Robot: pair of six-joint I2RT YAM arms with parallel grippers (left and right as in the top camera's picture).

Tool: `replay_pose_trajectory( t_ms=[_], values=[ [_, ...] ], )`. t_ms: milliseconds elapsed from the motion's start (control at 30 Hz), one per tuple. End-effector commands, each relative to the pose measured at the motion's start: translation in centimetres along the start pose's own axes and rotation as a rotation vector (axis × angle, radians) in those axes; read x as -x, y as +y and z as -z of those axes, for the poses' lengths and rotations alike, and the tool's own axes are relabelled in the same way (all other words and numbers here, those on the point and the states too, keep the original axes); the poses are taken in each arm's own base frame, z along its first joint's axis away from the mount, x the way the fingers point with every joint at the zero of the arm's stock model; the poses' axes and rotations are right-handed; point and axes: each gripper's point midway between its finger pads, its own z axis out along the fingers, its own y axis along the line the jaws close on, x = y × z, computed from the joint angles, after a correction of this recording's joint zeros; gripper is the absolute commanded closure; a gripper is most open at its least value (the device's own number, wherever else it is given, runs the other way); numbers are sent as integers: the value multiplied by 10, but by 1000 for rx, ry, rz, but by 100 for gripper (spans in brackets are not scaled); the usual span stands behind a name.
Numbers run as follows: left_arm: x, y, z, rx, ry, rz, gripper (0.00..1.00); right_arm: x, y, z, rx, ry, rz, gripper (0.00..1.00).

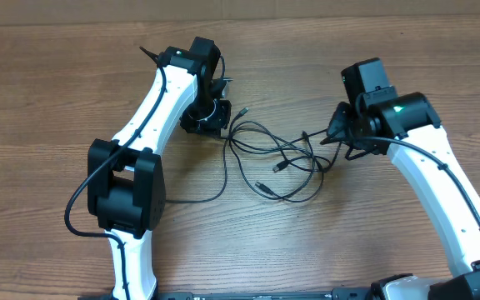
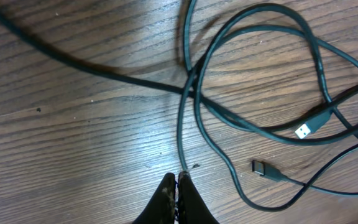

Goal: Untangle cables

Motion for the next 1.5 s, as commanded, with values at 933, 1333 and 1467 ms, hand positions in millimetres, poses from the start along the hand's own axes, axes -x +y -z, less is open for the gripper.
replay_pose_trajectory(
  t_ms=[933, 1333, 1467],
  values=[
    [-2, 6, -5, 31, 12, 13, 93, 11, -41, -5, -128, -37, -52, 96],
    [1, 7, -5, 35, 0, 10, 93, 15, -47, -4, -161, -61, -50, 95],
    [1, 7, -5, 35, 0, 10, 93, 18, -52, -3, -190, -84, -50, 93]
  ],
)
